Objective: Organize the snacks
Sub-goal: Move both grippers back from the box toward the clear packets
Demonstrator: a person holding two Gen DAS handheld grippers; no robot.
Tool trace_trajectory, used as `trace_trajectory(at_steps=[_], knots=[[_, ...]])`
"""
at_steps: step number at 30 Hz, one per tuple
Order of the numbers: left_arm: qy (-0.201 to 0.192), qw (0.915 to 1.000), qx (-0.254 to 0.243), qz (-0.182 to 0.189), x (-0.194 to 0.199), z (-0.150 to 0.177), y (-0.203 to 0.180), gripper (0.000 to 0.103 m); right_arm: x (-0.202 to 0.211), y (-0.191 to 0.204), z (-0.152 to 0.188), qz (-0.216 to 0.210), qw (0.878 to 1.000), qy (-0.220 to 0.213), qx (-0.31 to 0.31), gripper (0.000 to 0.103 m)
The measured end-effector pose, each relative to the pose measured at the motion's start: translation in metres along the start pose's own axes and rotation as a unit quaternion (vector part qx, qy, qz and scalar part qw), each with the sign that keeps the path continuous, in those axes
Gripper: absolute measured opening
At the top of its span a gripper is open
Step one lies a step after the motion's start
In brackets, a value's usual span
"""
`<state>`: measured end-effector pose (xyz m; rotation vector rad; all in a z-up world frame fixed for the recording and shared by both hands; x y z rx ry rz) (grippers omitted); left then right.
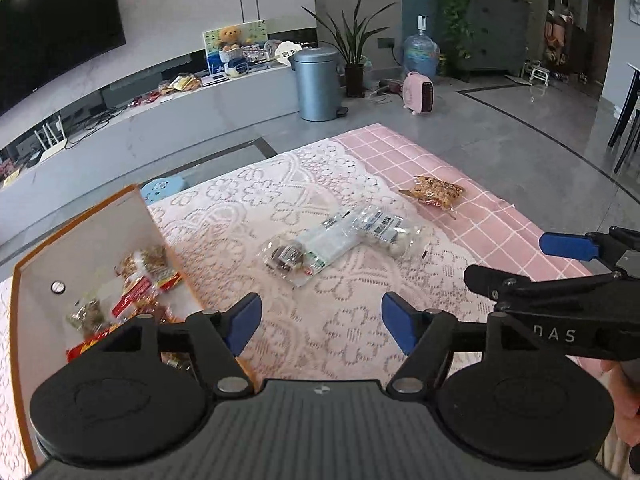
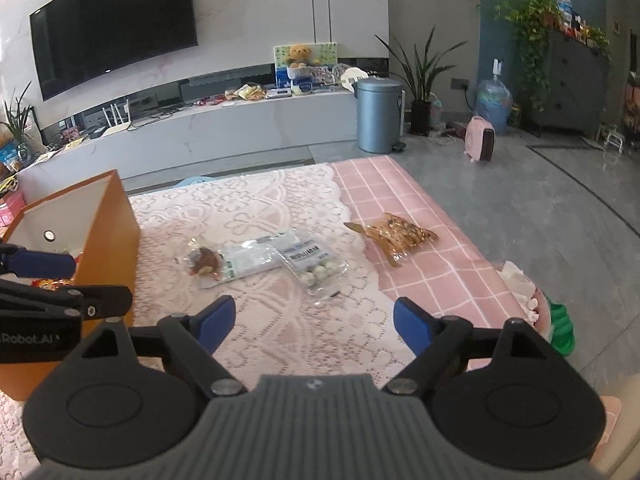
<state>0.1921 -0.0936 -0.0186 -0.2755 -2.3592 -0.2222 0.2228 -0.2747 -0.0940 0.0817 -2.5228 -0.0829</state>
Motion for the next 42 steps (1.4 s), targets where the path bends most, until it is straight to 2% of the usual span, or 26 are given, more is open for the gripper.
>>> trace_trajectory(at_steps=[11,14,19,23,26,30,36,42], knots=[[0.003,0.9993,-0.007,0.038,-0.041,-0.021,-0.004,0.082,-0.045,-0.029,0.003,0.007,1.000,0.019,-0.021,0.086],[0.006,0.9987,-0.023,0.045,-0.054,-0.025,-0.005,0.082,-0.059,-0.033,0.003,0.010,0.999,0.022,-0.024,0.085],[0.035,0.9965,-0.070,0.030,-0.080,-0.031,0.000,0.082,-0.079,-0.036,0.005,0.004,0.999,0.030,-0.032,0.083],[0.060,0.9957,-0.070,0.006,-0.101,-0.036,0.011,0.082,-0.091,-0.030,0.004,-0.011,0.999,0.029,-0.028,0.081],[0.080,0.9955,-0.050,-0.002,-0.115,-0.041,0.019,0.082,-0.099,-0.022,-0.002,-0.025,0.999,0.024,-0.012,0.081],[0.115,0.9932,0.016,-0.007,-0.133,-0.045,0.035,0.082,-0.112,-0.010,-0.008,-0.041,0.999,0.017,0.011,0.081],[0.153,0.9841,0.088,-0.018,-0.158,-0.041,0.049,0.082,-0.137,0.008,-0.021,-0.031,0.997,0.014,0.070,0.085],[0.182,0.9724,0.144,-0.027,-0.175,-0.035,0.055,0.078,-0.161,0.012,-0.028,-0.033,0.995,0.008,0.094,0.085]])
Point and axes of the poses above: each gripper's, at about its wrist camera, not at the fingertips, and x roughly against the way its jaws point, y to its left, z to its underside, the point moved 3 cm from there along -x, roughly the way its jaws point, and after that the axes turned 1 degree about -y, right-handed, at the moved point
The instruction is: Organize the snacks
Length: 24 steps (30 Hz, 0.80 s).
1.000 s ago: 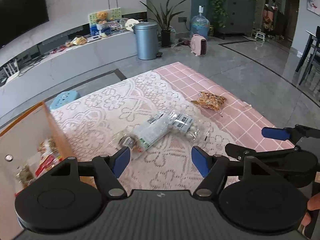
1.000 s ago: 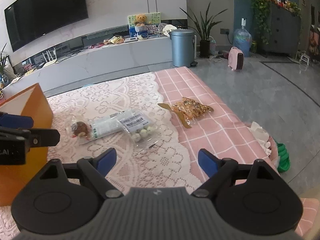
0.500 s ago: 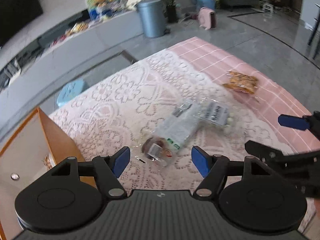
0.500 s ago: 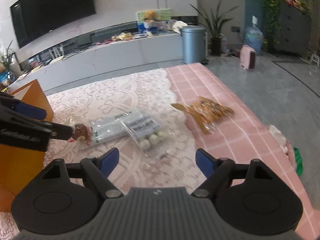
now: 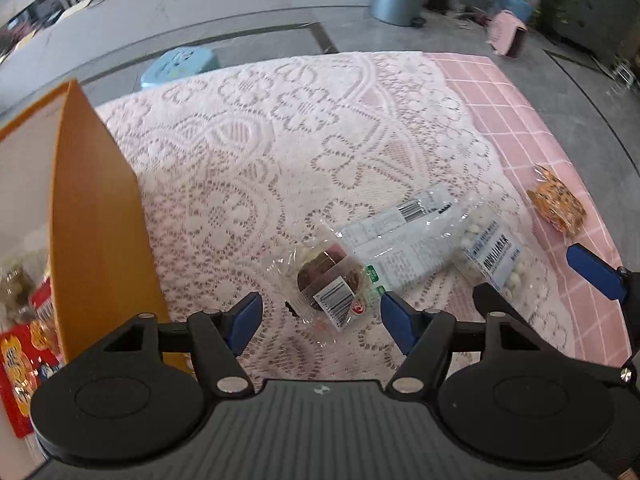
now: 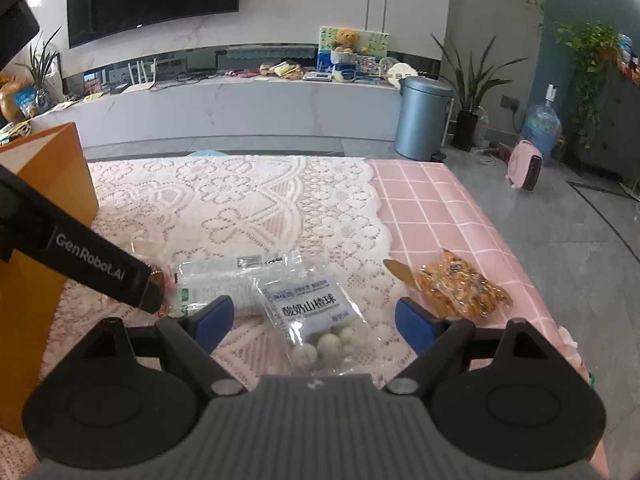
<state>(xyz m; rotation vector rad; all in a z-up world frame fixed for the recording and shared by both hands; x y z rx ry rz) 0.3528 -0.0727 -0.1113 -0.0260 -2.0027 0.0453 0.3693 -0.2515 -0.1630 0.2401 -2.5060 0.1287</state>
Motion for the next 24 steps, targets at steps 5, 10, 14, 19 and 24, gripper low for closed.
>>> trace_trajectory(at_steps=[5,10,14,19,24], knots=[[0.023,0.9997,0.008,-0.007,-0.013,0.003,-0.002,0.072,-0.014,0.003,0.002,-0.020,1.000,-0.007,0.018,0.085],[0.027,0.9994,0.019,-0.010,-0.019,0.003,0.002,0.063,-0.027,0.003,0.005,-0.026,0.999,0.001,0.026,0.085],[0.022,0.9997,0.006,-0.010,-0.019,0.001,-0.001,0.055,-0.037,0.002,0.008,-0.032,0.999,0.011,0.027,0.085],[0.016,0.9999,0.002,-0.001,-0.019,-0.001,-0.005,0.036,-0.042,0.004,0.013,-0.028,0.999,0.018,0.040,0.086],[0.007,0.9997,-0.023,-0.005,-0.018,0.001,-0.016,0.019,-0.047,0.005,0.014,-0.007,0.999,0.024,0.048,0.072]])
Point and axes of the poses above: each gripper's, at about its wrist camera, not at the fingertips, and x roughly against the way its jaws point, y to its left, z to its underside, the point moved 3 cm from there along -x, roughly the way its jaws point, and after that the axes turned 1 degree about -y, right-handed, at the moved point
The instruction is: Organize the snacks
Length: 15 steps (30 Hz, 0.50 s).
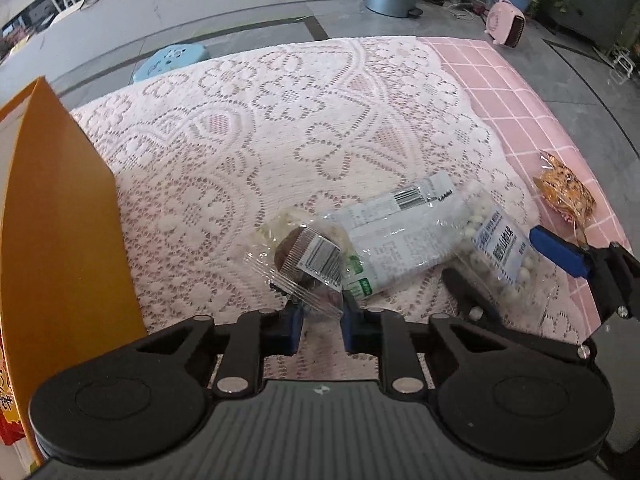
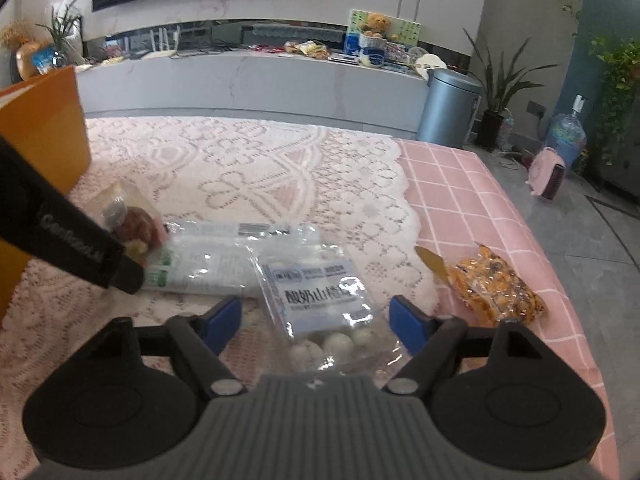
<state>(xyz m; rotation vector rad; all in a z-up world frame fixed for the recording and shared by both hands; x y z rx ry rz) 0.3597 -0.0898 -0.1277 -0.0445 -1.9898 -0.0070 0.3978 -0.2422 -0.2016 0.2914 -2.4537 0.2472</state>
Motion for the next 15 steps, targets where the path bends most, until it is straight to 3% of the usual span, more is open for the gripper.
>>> trace_trajectory(at_steps=[2,9,15], knots=[[0.002,1.0000,-0.003,0.003,-0.0006,0.0005,-0.0018,0.015,-0.0009,-0.0031,0.0004,0.007,1.000,0.000,-0.004,0.065],[-0.002,1.0000,-0.008,0.000,0.0005,0.0036,-0.0048,0.002,0.0010,0.0020,0.0023,0.021,1.000,-0.004,0.022,0.061],[-0.009,0.9999,-0.008,0.002,0.0060,0.0055,0.0001,0.000,0.0047,0.0029,0.0020,0.022,1.000,-0.002,0.022,0.056]])
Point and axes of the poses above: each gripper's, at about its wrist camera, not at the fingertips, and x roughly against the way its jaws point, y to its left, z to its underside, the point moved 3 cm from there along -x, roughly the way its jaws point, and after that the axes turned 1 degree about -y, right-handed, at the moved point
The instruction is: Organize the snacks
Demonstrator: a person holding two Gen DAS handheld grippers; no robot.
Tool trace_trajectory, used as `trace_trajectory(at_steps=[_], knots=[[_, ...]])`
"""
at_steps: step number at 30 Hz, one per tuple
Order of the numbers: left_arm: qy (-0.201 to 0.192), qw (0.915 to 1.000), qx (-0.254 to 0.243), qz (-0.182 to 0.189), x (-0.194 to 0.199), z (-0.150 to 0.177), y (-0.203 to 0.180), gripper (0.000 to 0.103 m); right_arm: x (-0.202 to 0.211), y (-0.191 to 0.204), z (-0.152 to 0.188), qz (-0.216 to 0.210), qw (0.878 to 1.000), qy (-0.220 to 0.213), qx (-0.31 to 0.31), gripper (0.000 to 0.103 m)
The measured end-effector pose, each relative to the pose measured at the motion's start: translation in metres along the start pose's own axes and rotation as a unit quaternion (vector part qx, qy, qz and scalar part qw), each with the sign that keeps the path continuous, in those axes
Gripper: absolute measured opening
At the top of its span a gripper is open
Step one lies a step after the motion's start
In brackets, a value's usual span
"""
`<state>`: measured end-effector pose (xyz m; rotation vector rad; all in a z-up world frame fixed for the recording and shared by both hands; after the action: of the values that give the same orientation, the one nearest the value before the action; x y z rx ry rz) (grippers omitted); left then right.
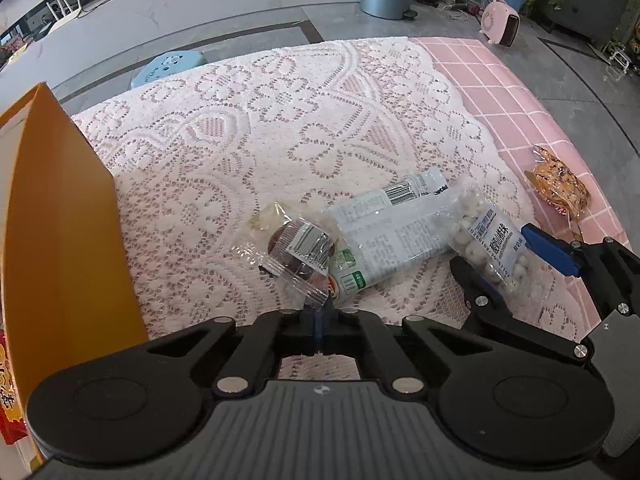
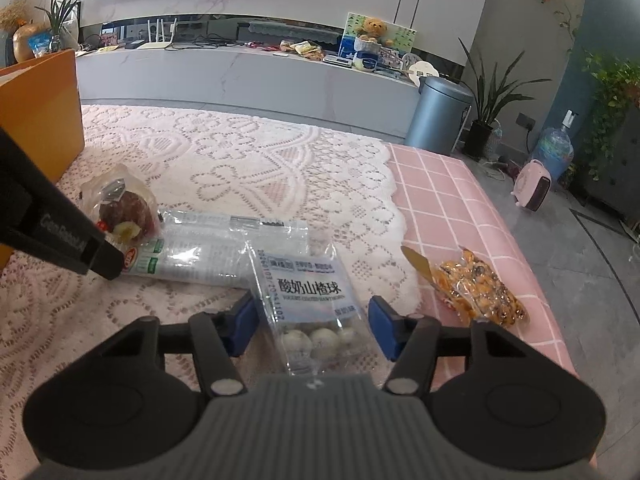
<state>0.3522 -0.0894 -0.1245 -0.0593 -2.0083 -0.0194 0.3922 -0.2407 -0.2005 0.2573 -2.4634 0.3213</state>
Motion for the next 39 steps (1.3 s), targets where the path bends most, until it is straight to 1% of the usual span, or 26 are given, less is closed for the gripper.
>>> trace_trajectory(at_steps=[4,8,15,21,27,31,32,33,34,36,39], knots=[[-0.008,0.9999,0.007,0.006,0.007,0.002,0.004,0.000,0.003,0.002,-0.001,0.001,1.000,0.001,-0.002,0.052],[-0.012,0.9997,0.009,0.017,0.015,0.004,0.006,0.000,0.008,0.002,-0.002,0.003,1.000,0.002,-0.006,0.050],[-0.034,0.9984,0.015,0.043,0.041,0.007,0.007,0.000,0.020,0.001,-0.003,0.002,1.000,-0.002,-0.017,0.047],[-0.043,0.9970,0.013,0.063,0.057,0.021,0.004,0.000,0.043,-0.006,0.002,0.010,0.999,-0.006,-0.035,0.044],[-0.064,0.9940,0.016,0.088,0.078,0.037,-0.005,0.000,0.064,-0.011,0.005,0.015,0.998,0.003,-0.062,0.040],[-0.077,0.9924,0.013,0.095,0.092,0.047,-0.008,0.000,0.076,-0.013,0.011,0.004,0.996,0.015,-0.092,0.033],[-0.080,0.9922,0.013,0.095,0.095,0.049,-0.008,0.000,0.079,-0.012,0.014,0.003,0.995,0.019,-0.098,0.019],[-0.082,0.9919,0.014,0.095,0.099,0.050,-0.007,0.000,0.082,-0.011,0.017,0.004,0.995,0.022,-0.100,0.014],[-0.084,0.9916,0.016,0.097,0.102,0.052,-0.006,0.000,0.084,-0.010,0.020,0.009,0.994,0.028,-0.103,0.013],[-0.086,0.9910,0.022,0.100,0.107,0.056,-0.004,0.000,0.092,-0.009,0.026,0.002,0.993,0.034,-0.116,0.013],[-0.092,0.9900,0.026,0.104,0.116,0.064,0.000,0.000,0.102,-0.006,0.032,0.002,0.991,0.036,-0.130,0.013]])
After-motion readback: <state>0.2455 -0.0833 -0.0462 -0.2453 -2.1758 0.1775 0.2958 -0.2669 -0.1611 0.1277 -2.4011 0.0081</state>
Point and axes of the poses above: each gripper's, at about its wrist camera, not at the fingertips, and x roughly against the way its jaws point, y to its left, z to its underside, the point moved 3 cm from there along -x, roughly the way its jaws point, and after that the axes turned 1 degree about -y, right-handed, at the moved point
